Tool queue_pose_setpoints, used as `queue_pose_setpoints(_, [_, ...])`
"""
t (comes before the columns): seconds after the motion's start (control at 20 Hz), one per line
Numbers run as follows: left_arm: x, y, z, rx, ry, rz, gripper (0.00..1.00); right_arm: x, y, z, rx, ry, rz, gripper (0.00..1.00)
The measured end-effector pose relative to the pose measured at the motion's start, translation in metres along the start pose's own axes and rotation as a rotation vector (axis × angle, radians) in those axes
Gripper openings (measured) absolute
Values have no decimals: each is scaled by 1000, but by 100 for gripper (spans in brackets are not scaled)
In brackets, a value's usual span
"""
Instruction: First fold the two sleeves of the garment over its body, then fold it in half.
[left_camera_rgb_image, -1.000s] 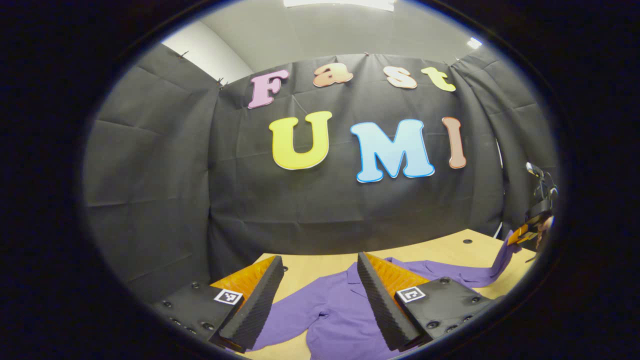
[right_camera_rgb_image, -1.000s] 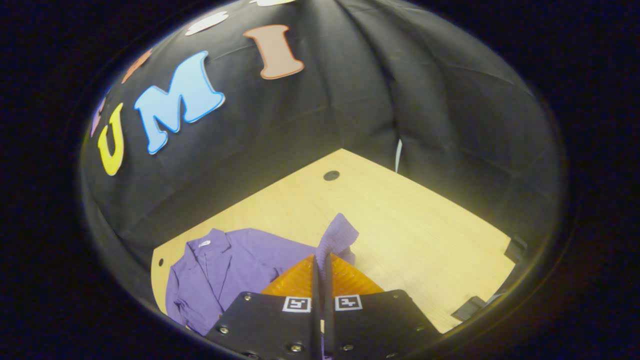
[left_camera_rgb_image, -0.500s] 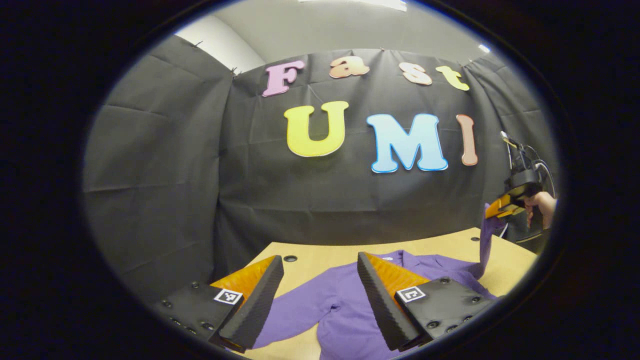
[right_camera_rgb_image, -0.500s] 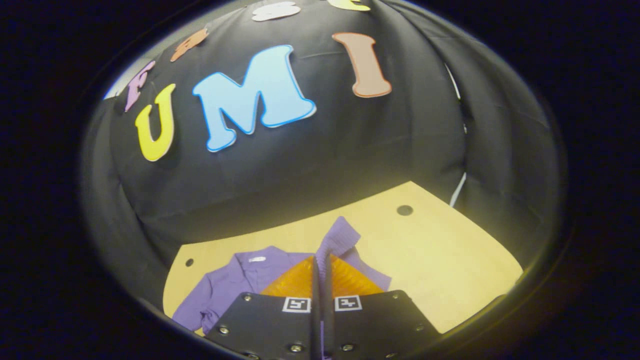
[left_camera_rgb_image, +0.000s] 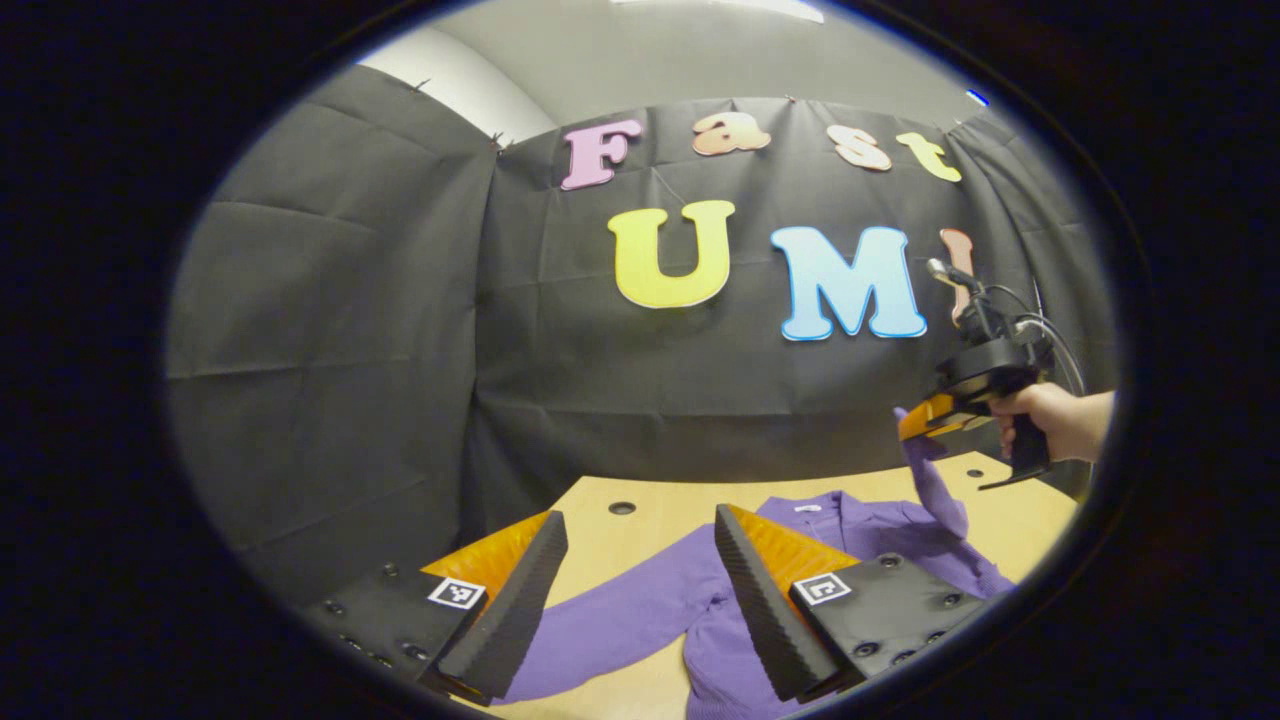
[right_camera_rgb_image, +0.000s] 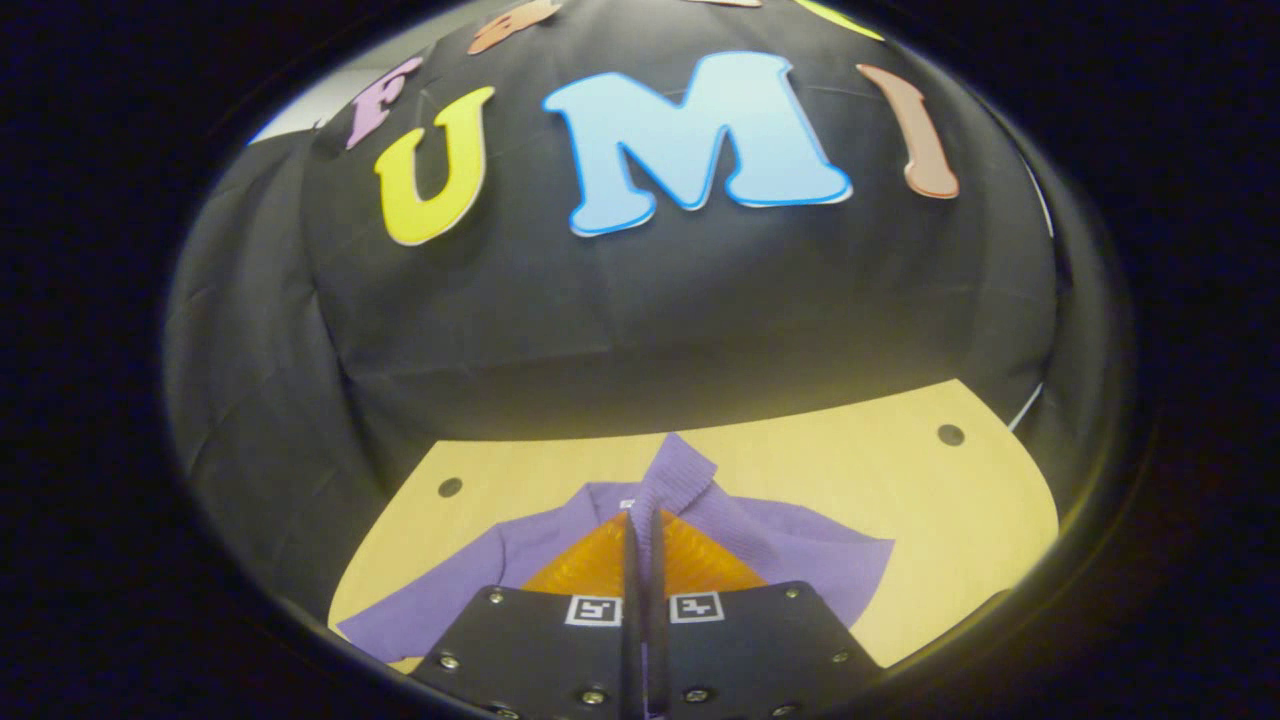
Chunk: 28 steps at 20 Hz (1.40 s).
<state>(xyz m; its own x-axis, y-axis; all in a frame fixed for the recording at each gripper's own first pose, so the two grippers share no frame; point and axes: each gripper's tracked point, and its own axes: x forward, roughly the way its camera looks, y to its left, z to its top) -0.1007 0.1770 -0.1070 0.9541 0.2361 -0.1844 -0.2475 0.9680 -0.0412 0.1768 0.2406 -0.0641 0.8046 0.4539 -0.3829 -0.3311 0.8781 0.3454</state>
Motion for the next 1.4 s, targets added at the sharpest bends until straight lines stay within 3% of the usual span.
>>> queue_pose_setpoints(0.45, [-26, 29, -14, -15, 19, 40, 95, 64, 102, -80, -261, 150, 114, 3])
queue_pose_setpoints(0.75, [-39, 58, -29, -10, 45, 78, 95, 88, 130, -116, -287, 227, 114, 4])
queue_pose_setpoints(1.05, [-38, 69, -36, -20, 55, 96, 95, 89, 147, -125, -280, 236, 144, 5])
queue_pose_setpoints(1.15, [-36, 72, -39, -17, 59, 104, 95, 84, 153, -121, -280, 213, 171, 26])
queue_pose_setpoints(1.3, [-33, 78, -47, -18, 77, 116, 95, 74, 152, -107, -306, 156, 152, 86])
queue_pose_setpoints(1.4, [-27, 84, -57, -21, 96, 133, 95, 62, 149, -96, -313, 119, 140, 94])
